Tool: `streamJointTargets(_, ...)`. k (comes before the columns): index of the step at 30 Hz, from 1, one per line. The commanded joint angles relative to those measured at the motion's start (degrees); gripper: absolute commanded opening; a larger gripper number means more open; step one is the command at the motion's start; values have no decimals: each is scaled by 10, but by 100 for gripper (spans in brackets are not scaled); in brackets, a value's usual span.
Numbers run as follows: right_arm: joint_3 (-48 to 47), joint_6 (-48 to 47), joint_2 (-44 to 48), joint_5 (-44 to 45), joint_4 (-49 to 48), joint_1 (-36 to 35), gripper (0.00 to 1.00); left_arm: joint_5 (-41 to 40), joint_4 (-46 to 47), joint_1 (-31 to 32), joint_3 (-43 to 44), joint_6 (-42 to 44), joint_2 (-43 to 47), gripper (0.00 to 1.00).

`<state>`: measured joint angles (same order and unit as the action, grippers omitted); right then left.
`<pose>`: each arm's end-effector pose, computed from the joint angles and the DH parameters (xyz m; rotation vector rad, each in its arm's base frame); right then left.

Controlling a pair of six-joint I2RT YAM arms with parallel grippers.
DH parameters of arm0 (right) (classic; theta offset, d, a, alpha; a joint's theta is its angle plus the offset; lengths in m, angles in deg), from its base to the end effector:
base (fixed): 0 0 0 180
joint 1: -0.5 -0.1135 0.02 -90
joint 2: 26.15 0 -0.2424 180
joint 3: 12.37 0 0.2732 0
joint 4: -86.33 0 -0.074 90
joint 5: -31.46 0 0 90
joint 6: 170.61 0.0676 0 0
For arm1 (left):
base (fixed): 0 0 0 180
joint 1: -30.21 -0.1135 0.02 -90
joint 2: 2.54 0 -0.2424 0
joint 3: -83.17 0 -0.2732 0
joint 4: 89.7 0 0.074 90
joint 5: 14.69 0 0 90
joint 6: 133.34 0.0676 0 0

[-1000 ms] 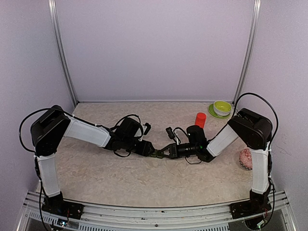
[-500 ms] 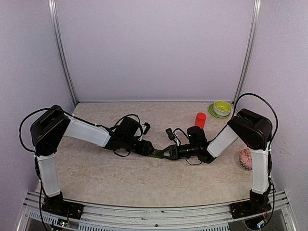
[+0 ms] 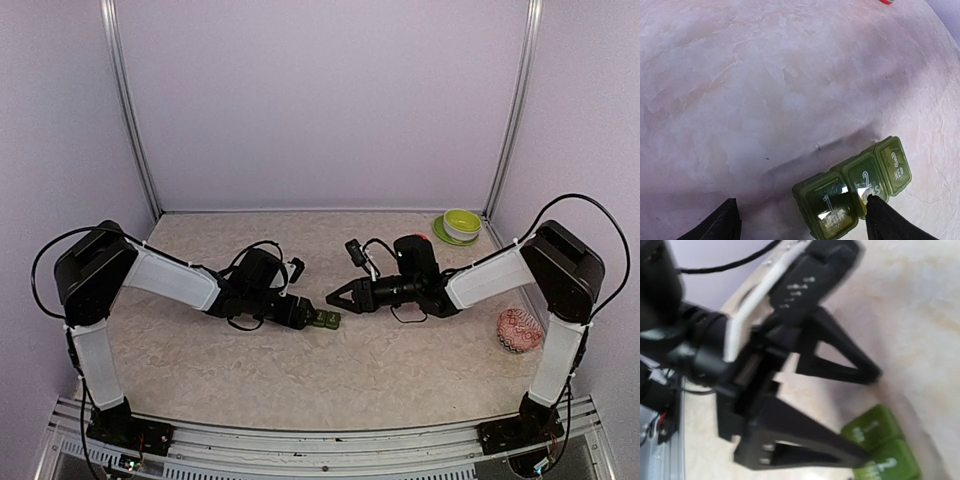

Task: Sort the pills into containers
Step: Close the lid of the pill container in the compartment of the pill container, then pick up the pill container from the center of the board.

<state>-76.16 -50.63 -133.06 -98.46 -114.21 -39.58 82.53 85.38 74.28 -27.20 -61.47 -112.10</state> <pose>0.2828 0.2947 0.1104 -0.6961 2.0601 1.4378 0.2891 -0.2917 0.0671 0.6122 2.3717 -0.6581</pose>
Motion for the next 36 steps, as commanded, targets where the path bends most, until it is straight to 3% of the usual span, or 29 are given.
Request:
streamJointTargets(1,7,-53,16,75,98,-4,44,-7,29,-2,-25,-3,37,86)
streamJointTargets(9,-5,-66,-9,106,115,-14,55,-15,51,-4,-44,-9,57,98)
streamJointTargets(22,-59,-295,-50,172,200,-53,70,-12,64,-14,-60,-25,72,99)
streamJointTargets(36,-100,-366,-98,242,253,-74,75,-4,64,-19,-59,-27,66,99)
